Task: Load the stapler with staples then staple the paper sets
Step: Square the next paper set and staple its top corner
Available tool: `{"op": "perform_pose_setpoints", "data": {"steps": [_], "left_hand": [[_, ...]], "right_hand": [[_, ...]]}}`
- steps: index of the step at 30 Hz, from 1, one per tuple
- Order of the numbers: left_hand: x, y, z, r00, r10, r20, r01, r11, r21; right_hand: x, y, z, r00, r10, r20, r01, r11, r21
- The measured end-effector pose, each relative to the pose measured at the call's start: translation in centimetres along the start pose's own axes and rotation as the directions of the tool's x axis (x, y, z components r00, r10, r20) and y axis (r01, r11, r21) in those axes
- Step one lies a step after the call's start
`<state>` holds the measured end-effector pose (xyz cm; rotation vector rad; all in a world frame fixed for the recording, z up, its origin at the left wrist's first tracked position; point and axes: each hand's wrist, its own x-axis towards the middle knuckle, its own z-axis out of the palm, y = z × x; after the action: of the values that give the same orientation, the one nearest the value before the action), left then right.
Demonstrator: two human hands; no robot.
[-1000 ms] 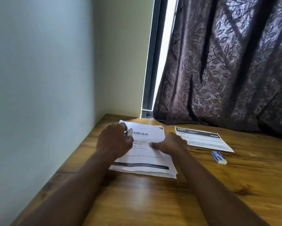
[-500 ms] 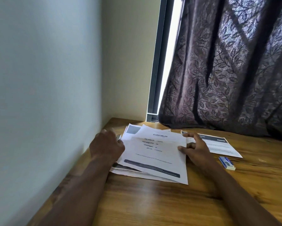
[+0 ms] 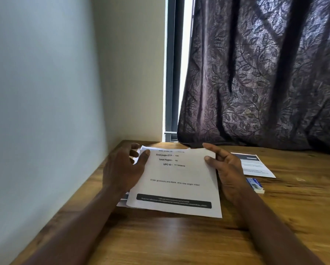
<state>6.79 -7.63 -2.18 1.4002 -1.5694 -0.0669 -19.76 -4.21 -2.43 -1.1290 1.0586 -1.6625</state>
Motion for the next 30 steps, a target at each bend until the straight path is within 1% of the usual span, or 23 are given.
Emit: {"op": "perform_pose_setpoints", "data": {"steps": [2,4,5,6,8,10,12,14,16,17,18,19,20,21,22,23,24,25,26,28,30], "left_hand": [[0.0,0.4,0.4,1.000,-0.023,0.017,0.026,0.983,-0.179],[0.2,0.4,0.4,0.993,-0.041,0.114,0.084,0.909,-0.407],[0.5,0.2,0.4,0.987,-0.017,0.160,0.092,0.877,-0.472],[0.8,-0.2,0.3,0.982,0.021,0.188,0.074,0.872,-0.483],[1.0,-0.7,0.3,0.977,0.086,0.194,0.009,0.898,-0.441],[1.1,-0.8,0.2,0.979,0.108,0.174,-0.023,0.901,-0.434],[1.0,-0.6,0.1,0.978,0.135,0.158,-0.056,0.903,-0.427],[0.7,-0.6,-0.1,0.975,0.193,0.108,-0.148,0.932,-0.330],[0.5,-0.7,-0.5,0.961,0.276,-0.004,-0.273,0.948,-0.164],[0.4,-0.6,-0.8,0.948,0.309,-0.077,-0.314,0.947,-0.072],[0.3,-0.5,-1.1,0.937,0.313,-0.157,-0.319,0.948,-0.013],[0.3,-0.3,-1.5,0.926,0.293,-0.237,-0.303,0.953,-0.008],[0.2,-0.2,-1.8,0.923,0.244,-0.298,-0.277,0.958,-0.073],[0.2,-0.1,-1.9,0.930,0.172,-0.326,-0.244,0.950,-0.193],[0.1,-0.2,-2.0,0.944,0.101,-0.313,-0.204,0.925,-0.319],[0.1,-0.4,-1.8,0.960,0.060,-0.272,-0.172,0.897,-0.407],[0.2,-0.7,-1.7,0.971,0.057,-0.230,-0.158,0.879,-0.450],[0.3,-1.0,-1.5,0.979,0.071,-0.192,-0.155,0.872,-0.465],[0.3,-1.2,-1.4,0.984,0.089,-0.157,-0.153,0.869,-0.470],[0.4,-1.2,-1.3,0.986,0.142,-0.092,-0.169,0.866,-0.471],[0.3,-1.1,-1.1,0.979,0.203,-0.018,-0.185,0.849,-0.495]], "right_hand": [[0.1,-0.3,0.1,1.000,-0.019,0.017,0.018,1.000,0.016],[0.0,-0.4,0.0,0.999,-0.025,0.022,0.025,1.000,-0.001],[0.0,-0.4,0.0,0.999,-0.033,0.016,0.034,0.998,-0.043],[-0.1,-0.4,0.1,0.999,-0.050,0.011,0.051,0.993,-0.103],[0.0,-0.3,0.0,0.994,-0.104,0.017,0.105,0.971,-0.214],[0.2,-0.1,-0.2,0.990,-0.138,0.030,0.141,0.944,-0.298],[0.2,-0.1,-0.5,0.981,-0.186,0.052,0.190,0.893,-0.408],[0.2,-0.2,-0.7,0.961,-0.259,0.097,0.269,0.792,-0.549],[0.0,-0.4,-0.3,0.937,-0.331,0.116,0.315,0.647,-0.694],[-0.1,-0.3,-0.2,0.922,-0.376,0.092,0.303,0.551,-0.778],[-0.2,-0.3,0.1,0.906,-0.420,0.052,0.270,0.477,-0.837],[-0.5,-0.5,0.4,0.899,-0.438,0.003,0.229,0.465,-0.855],[-0.6,-0.7,0.7,0.911,-0.410,-0.044,0.199,0.531,-0.824],[-0.7,-0.8,1.1,0.941,-0.329,-0.078,0.170,0.662,-0.730],[-0.7,-0.9,1.6,0.976,-0.203,-0.084,0.117,0.805,-0.581],[-0.9,-0.9,2.0,0.996,-0.067,-0.057,0.037,0.910,-0.413],[-0.9,-1.0,2.2,0.999,0.053,-0.001,-0.051,0.965,-0.256],[-0.8,-1.1,2.3,0.988,0.143,0.064,-0.133,0.981,-0.140],[-0.7,-1.1,2.2,0.972,0.197,0.127,-0.193,0.980,-0.042],[-0.3,-1.0,1.3,0.944,0.250,0.214,-0.283,0.950,0.136],[0.1,-1.3,0.1,0.934,0.262,0.244,-0.322,0.914,0.249]]}}
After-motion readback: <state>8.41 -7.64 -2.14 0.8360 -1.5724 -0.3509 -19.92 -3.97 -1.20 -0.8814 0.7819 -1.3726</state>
